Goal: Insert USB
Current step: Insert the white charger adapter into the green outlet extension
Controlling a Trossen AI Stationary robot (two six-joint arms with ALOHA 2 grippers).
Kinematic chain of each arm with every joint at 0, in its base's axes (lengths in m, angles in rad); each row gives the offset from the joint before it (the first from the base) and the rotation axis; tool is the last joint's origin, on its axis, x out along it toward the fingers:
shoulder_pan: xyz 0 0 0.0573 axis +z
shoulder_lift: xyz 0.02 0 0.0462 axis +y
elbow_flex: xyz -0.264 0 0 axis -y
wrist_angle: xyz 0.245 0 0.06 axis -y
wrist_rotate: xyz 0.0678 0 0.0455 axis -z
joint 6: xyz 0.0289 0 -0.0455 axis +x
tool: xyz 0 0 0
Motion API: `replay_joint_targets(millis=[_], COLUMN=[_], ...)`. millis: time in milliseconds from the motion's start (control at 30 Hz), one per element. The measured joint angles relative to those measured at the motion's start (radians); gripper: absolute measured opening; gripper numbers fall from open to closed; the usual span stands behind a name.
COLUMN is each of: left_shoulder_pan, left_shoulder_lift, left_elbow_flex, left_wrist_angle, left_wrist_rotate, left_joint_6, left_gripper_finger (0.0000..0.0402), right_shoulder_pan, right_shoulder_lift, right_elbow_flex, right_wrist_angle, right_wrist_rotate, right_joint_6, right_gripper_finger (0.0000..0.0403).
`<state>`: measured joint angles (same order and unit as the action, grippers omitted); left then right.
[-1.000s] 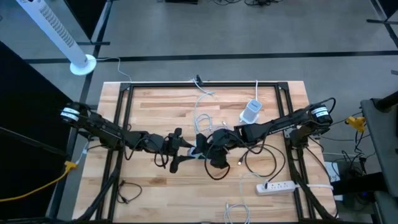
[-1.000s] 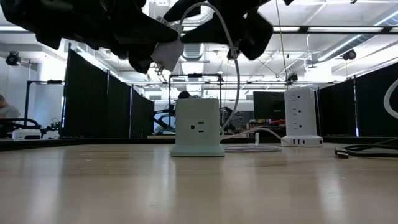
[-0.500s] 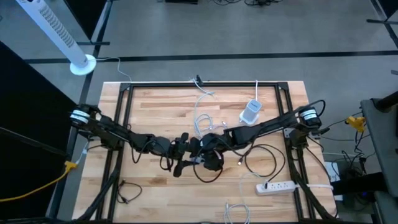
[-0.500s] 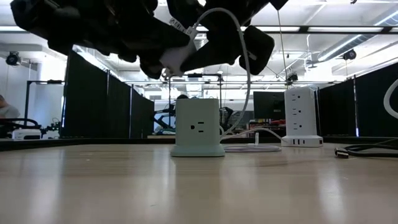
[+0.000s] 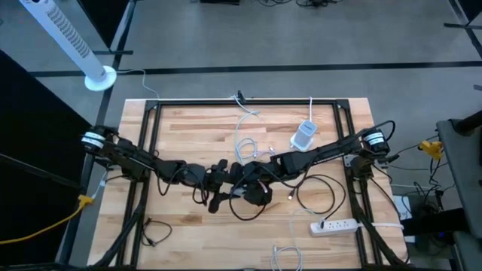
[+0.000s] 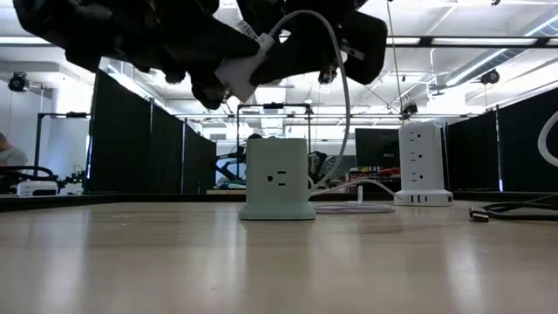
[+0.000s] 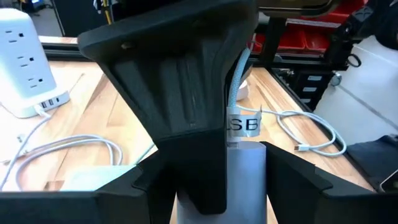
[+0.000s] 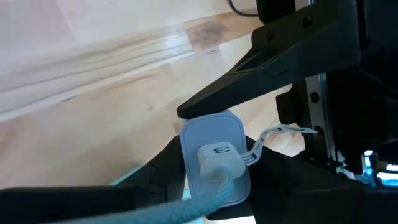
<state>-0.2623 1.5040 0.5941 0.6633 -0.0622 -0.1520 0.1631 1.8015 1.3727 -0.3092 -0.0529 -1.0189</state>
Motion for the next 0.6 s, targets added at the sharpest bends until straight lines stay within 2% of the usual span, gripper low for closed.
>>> replay_joint_targets(millis=[200,433,600], left_shoulder_pan=[0.002,-0.003,0.0], left_shoulder_lift=[-0.08,-0.207,-0.241], left_elbow_flex=[0.002,-0.002,-0.002], left_wrist_angle=[-0.07,-0.263,-0.339], left_wrist_rotate=[0.018,-0.097,-0.117], left_joint_6=[-0.031,0.046,0.076], left_gripper_finger=[0.0193,0.027,0.0283], right_shoulder_pan=[-0.003,-0.041,-0.075], right_shoulder_lift=[-0.034,-0.11,-0.151], right_elbow_flex=[0.0,-0.006,-0.007], right_wrist_angle=[0.012,-0.101,-0.183], right_wrist_rotate=[0.003,0.0,-0.033], right_joint_6=[0.027,0.187,0.339], right_gripper_finger=[0.012,0.0115,0.0115])
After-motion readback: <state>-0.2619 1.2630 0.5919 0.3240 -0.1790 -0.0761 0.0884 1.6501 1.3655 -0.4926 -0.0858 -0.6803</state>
